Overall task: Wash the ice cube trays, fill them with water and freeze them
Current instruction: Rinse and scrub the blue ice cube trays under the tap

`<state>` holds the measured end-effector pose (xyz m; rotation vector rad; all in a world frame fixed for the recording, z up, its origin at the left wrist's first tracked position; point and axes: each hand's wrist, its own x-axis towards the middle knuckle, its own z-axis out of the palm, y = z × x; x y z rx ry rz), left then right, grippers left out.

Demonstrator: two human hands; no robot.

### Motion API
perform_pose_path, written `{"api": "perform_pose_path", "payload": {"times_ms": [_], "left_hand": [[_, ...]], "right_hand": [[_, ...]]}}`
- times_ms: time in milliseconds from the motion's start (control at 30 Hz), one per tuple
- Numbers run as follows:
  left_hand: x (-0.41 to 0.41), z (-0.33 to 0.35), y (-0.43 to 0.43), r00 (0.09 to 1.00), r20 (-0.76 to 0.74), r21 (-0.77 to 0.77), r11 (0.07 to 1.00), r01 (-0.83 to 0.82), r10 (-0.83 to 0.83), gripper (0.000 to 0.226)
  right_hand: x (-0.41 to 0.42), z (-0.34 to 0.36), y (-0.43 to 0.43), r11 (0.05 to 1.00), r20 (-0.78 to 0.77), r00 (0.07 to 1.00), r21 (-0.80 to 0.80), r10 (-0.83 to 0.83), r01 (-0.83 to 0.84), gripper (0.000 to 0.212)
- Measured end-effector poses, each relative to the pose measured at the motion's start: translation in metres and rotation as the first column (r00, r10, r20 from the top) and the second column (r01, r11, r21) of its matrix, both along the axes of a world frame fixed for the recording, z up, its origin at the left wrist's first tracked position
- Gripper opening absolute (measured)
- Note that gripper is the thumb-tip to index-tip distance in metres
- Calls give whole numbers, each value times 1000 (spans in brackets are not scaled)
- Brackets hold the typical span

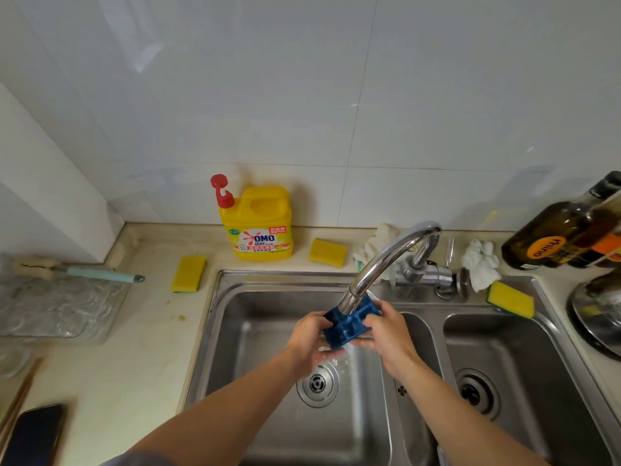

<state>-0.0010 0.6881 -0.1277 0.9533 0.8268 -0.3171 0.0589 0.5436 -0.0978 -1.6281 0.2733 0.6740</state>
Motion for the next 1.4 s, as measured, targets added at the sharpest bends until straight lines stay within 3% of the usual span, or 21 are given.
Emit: {"api": "perform_pose_path", "payload": {"times_ms": [133, 233, 333, 400, 433, 500, 600, 700, 767, 900, 1000, 1167, 1400], "left_hand": [[3, -3, -9, 998, -45, -18, 999, -44, 44, 29], [6, -1, -1, 1000, -27, 268, 963, 11, -4, 24], [4, 3, 12, 990, -25, 572, 810, 129, -139, 20], [2, 5, 19, 972, -51, 716, 670, 196, -229, 15], [2, 5, 22, 959, -69, 764, 604, 228, -276, 14], [1, 6, 25, 948, -67, 792, 562, 239, -310, 13], [-3, 3, 28, 966, -27, 726, 660, 196, -257, 13], [-10, -4, 24, 996, -41, 447, 890, 90, -80, 18], [-11, -9, 17, 997, -78, 278, 960, 21, 1, 24], [-1, -14, 0, 997, -65, 136, 990, -24, 33, 25], [4, -9, -7, 1000, -19, 34, 999, -7, 8, 32], [4, -8, 0, 1000, -4, 118, 993, -9, 10, 44], [-4, -12, 22, 978, -104, 103, 980, -172, 182, 53]], "right_hand": [[-5, 6, 3, 994, 53, 992, -9, 112, -112, 44], [-8, 3, 2, 983, 53, 982, -54, 179, -176, 43], [-13, -5, -1, 983, -94, 980, -28, 175, -179, 25], [-16, -7, -3, 984, -191, 966, 56, 175, -167, 26], [-18, -7, -2, 982, -221, 959, 93, 179, -162, 29], [-19, -7, 1, 981, -232, 956, 118, 181, -157, 33], [-17, -4, 9, 987, -166, 974, 67, 152, -143, 37], [-14, 0, 8, 982, -66, 980, 14, 190, -189, 38], [-12, 2, 4, 979, -23, 979, -22, 203, -204, 37], [-9, -1, -10, 983, 27, 985, -74, 169, -166, 30], [-4, -5, -27, 996, -20, 998, -57, 66, -67, 27], [-2, -7, -32, 997, -153, 987, -50, 58, -66, 32], [-13, -3, -5, 976, -99, 972, 10, 215, -216, 35]]}}
